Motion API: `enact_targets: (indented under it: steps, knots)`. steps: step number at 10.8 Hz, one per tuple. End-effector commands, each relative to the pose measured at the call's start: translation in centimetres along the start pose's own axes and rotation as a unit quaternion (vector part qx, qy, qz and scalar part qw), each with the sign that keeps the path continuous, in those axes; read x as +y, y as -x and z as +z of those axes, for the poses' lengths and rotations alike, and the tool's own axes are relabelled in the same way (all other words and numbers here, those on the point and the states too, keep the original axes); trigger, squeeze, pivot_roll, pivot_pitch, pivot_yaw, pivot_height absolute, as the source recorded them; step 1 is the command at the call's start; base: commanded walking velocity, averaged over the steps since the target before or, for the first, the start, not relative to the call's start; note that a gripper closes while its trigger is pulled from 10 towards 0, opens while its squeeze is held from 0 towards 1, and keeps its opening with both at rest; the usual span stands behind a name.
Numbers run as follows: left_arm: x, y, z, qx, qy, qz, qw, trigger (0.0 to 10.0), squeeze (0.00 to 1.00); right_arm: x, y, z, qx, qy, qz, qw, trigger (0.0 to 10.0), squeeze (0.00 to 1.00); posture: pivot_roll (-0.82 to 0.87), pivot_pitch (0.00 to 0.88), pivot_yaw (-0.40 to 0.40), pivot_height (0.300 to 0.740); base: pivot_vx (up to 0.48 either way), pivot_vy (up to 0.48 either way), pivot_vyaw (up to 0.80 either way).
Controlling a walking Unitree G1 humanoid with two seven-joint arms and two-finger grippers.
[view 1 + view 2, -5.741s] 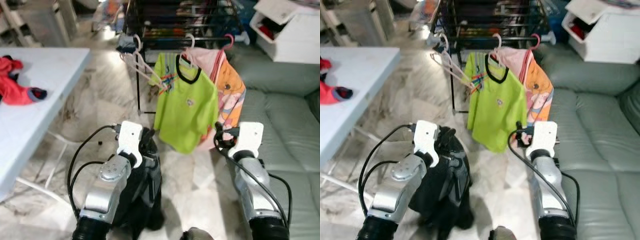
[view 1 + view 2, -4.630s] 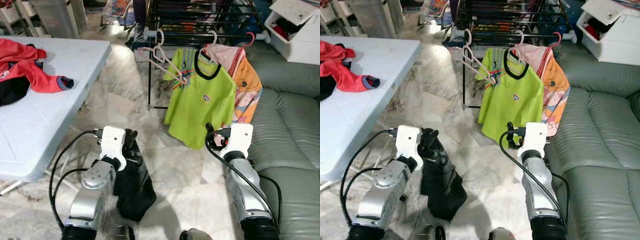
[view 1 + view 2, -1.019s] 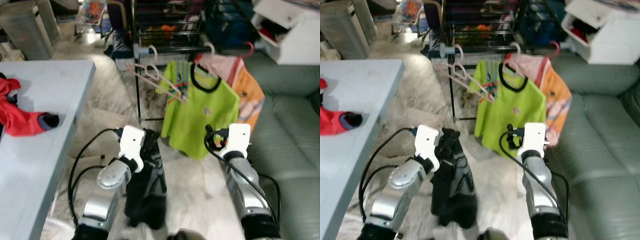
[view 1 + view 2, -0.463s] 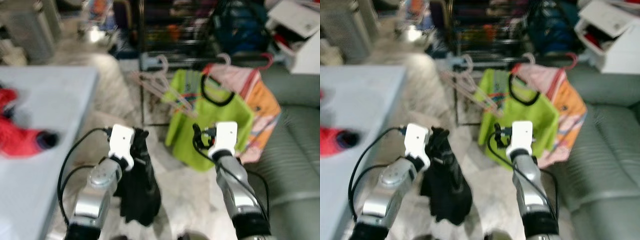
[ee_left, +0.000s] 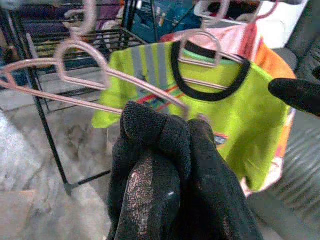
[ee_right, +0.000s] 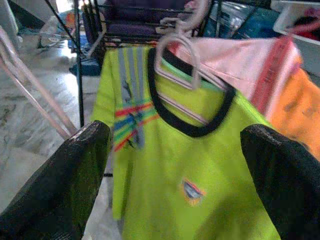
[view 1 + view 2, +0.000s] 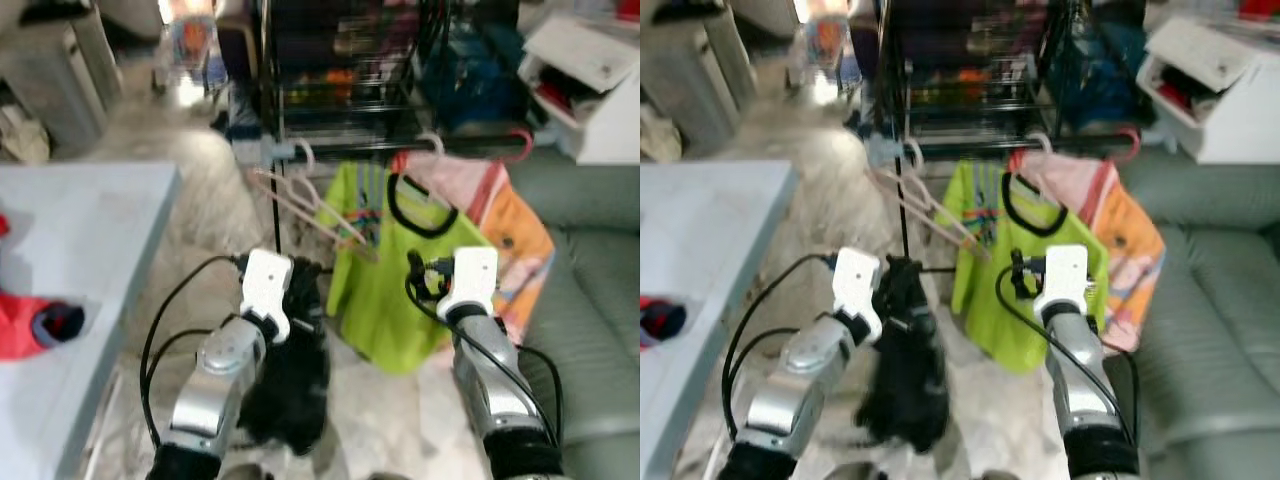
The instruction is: Hang hanger
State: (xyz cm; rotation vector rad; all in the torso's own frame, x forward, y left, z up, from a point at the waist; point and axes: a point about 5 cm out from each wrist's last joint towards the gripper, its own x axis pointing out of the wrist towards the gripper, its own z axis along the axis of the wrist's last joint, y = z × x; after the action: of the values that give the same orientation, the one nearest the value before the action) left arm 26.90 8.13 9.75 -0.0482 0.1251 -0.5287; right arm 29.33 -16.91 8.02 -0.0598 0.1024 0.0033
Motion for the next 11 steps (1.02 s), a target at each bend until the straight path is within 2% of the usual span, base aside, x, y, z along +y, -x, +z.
enact_targets:
  steps: [1, 7, 9, 10, 11]
  knots:
    - [0.82, 0.12, 0.63, -0.007, -0.005, 0.02, 1.0, 10.0, 0.0, 0.89, -0.21, 0.13, 0.001, -0.001, 0.019, 1.0, 10.0, 0.0, -0.01, 0.03, -0.007, 0.74, 0.247, 0.412, 0.0]
    - [0.6, 0.24, 0.56, -0.008, -0.013, 0.016, 1.0, 10.0, 0.0, 1.03, -0.11, -0.1, 0.007, 0.002, 0.028, 1.0, 10.0, 0.0, -0.01, 0.033, -0.01, 0.74, 0.04, 0.421, 0.0]
    - [0.65, 0.26, 0.68, -0.013, -0.012, 0.019, 1.0, 10.0, 0.0, 1.05, -0.1, -0.12, 0.007, 0.001, 0.029, 1.0, 10.0, 0.0, -0.01, 0.033, -0.012, 0.74, 0.142, 0.18, 0.0]
    - [0.5, 0.23, 0.81, -0.015, -0.013, 0.019, 1.0, 10.0, 0.0, 1.13, -0.12, -0.29, 0.015, -0.033, 0.026, 0.999, 10.0, 0.0, -0.01, 0.033, -0.012, 0.74, 0.0, 0.0, 0.0]
    - [0.34, 0.2, 0.85, -0.017, -0.013, 0.017, 1.0, 10.0, 0.0, 1.62, -0.04, -0.7, 0.033, -0.094, 0.028, 0.995, 10.0, 0.0, -0.01, 0.033, -0.012, 0.74, 0.0, 0.0, 0.0]
